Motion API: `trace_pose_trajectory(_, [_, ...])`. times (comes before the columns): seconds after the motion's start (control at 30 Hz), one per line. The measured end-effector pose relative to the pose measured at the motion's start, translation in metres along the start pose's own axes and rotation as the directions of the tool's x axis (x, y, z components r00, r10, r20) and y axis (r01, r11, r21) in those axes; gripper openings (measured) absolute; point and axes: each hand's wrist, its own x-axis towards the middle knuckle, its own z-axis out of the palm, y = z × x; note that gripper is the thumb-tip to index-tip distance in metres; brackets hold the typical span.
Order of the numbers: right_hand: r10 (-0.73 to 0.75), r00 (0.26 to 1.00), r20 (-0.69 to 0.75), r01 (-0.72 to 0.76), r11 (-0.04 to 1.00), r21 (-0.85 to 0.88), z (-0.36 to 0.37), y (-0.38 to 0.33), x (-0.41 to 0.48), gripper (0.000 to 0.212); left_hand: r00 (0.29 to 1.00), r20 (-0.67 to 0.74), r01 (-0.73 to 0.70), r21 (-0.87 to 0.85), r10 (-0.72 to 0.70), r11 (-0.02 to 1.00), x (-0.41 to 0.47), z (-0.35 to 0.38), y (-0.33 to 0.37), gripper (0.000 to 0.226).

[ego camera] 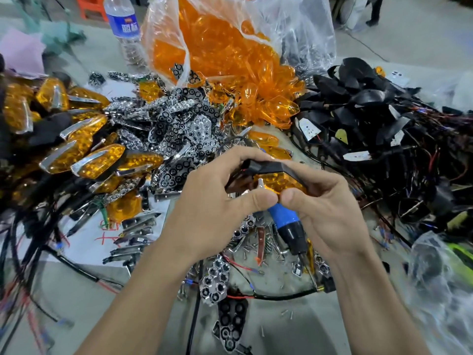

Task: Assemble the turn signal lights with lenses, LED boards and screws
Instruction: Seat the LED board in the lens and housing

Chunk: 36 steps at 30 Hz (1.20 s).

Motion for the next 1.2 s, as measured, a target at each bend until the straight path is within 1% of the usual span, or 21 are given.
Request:
trace_pose_trajectory(0.07, [0.014,1.0,0.001,-0.014,1.0,0.028,0.0,0.005,-0.001,0.065,1.0,-0.008,0.013,-0.007,-0.013,1.0,-0.004,0.001,-0.001,0.041])
trace_pose_trajectory(0.13, [0.019,1.0,0.0,-0.019,0.999,0.049,0.001,0.009,-0.001,0.058,1.0,-0.01,0.03,-0.003,-0.03,1.0,-0.003,0.002,-0.002,0.039])
trace_pose_trajectory(0.23, [0.056,0.997,-0.048,-0.052,0.995,0.082,0.007,0.018,-0.001,0.055,0.995,0.014,0.1,-0.009,-0.1,0.995,0.002,-0.001,-0.007,0.037])
trace_pose_trajectory(0.3, [0.085,0.992,-0.088,-0.073,0.988,0.134,0.013,0.024,-0.001,0.053,0.991,-0.008,0.137,0.014,-0.137,0.99,0.006,-0.002,-0.01,0.043])
trace_pose_trajectory(0.37, [0.119,0.981,-0.153,-0.084,0.972,0.219,0.018,0.03,0.0,0.046,0.978,-0.133,0.172,0.095,-0.158,0.981,0.008,0.002,-0.01,0.067])
trace_pose_trajectory(0.43, [0.154,0.958,-0.244,-0.075,0.949,0.305,0.025,0.033,0.004,0.04,0.947,-0.307,0.155,0.181,-0.094,0.971,0.005,0.013,-0.005,0.088])
trace_pose_trajectory(0.47, [0.168,0.943,-0.288,-0.066,0.941,0.332,0.028,0.033,0.007,0.036,0.931,-0.365,0.094,0.211,-0.011,0.973,0.001,0.019,-0.003,0.087])
trace_pose_trajectory(0.53, [0.165,0.923,-0.348,-0.031,0.932,0.36,0.033,0.029,0.014,0.029,0.884,-0.441,-0.03,0.274,0.153,0.961,-0.006,0.032,-0.002,0.063])
trace_pose_trajectory(0.57, [0.147,0.921,-0.361,-0.004,0.93,0.368,0.035,0.024,0.018,0.027,0.87,-0.458,-0.056,0.28,0.185,0.958,-0.007,0.036,-0.002,0.046])
trace_pose_trajectory(0.6, [0.126,0.923,-0.364,0.024,0.925,0.38,0.036,0.019,0.022,0.028,0.872,-0.463,-0.046,0.246,0.159,0.968,-0.005,0.037,-0.002,0.031])
trace_pose_trajectory(0.63, [0.103,0.926,-0.364,0.052,0.918,0.392,0.036,0.014,0.025,0.034,0.891,-0.446,-0.003,0.173,0.081,0.985,-0.002,0.037,-0.001,0.021])
trace_pose_trajectory(0.67, [0.087,0.93,-0.358,0.069,0.913,0.401,0.037,0.011,0.027,0.041,0.919,-0.394,0.053,0.061,-0.024,0.997,0.003,0.036,0.0,0.02])
trace_pose_trajectory(0.7, [0.084,0.934,-0.346,0.069,0.91,0.409,0.038,0.01,0.029,0.045,0.941,-0.312,0.107,-0.093,-0.131,0.99,0.007,0.035,0.002,0.025])
trace_pose_trajectory(0.77, [0.123,0.942,-0.311,0.018,0.91,0.414,0.044,0.013,0.027,0.048,0.955,-0.135,0.199,-0.369,-0.264,0.908,0.014,0.034,0.003,0.037])
trace_pose_trajectory(0.8, [0.156,0.94,-0.302,-0.019,0.911,0.413,0.048,0.018,0.024,0.052,0.95,-0.096,0.229,-0.431,-0.297,0.873,0.017,0.034,0.002,0.041])
trace_pose_trajectory(0.87, [0.194,0.936,-0.294,-0.069,0.92,0.387,0.052,0.028,0.017,0.054,0.935,-0.1,0.259,-0.467,-0.341,0.846,0.02,0.032,-0.003,0.043])
trace_pose_trajectory(0.9, [0.187,0.943,-0.276,-0.083,0.933,0.35,0.053,0.032,0.014,0.048,0.93,-0.108,0.262,-0.478,-0.352,0.839,0.02,0.03,-0.007,0.036])
trace_pose_trajectory(0.97, [0.162,0.959,-0.233,-0.111,0.969,0.22,0.05,0.038,0.01,0.039,0.93,-0.089,0.275,-0.479,-0.358,0.834,0.018,0.024,-0.014,0.022])
trace_pose_trajectory(1.0, [0.151,0.964,-0.219,-0.122,0.983,0.14,0.047,0.04,0.009,0.039,0.929,-0.072,0.287,-0.481,-0.364,0.828,0.016,0.021,-0.017,0.021])
trace_pose_trajectory(1.1, [0.094,0.974,-0.205,-0.118,0.987,-0.106,0.039,0.042,0.01,0.048,0.903,0.013,0.36,-0.569,-0.429,0.739,0.013,0.017,-0.025,0.027])
trace_pose_trajectory(1.2, [0.04,0.984,-0.174,-0.076,0.975,-0.208,0.04,0.045,0.014,0.056,0.871,0.065,0.406,-0.656,-0.487,0.637,0.012,0.022,-0.028,0.035])
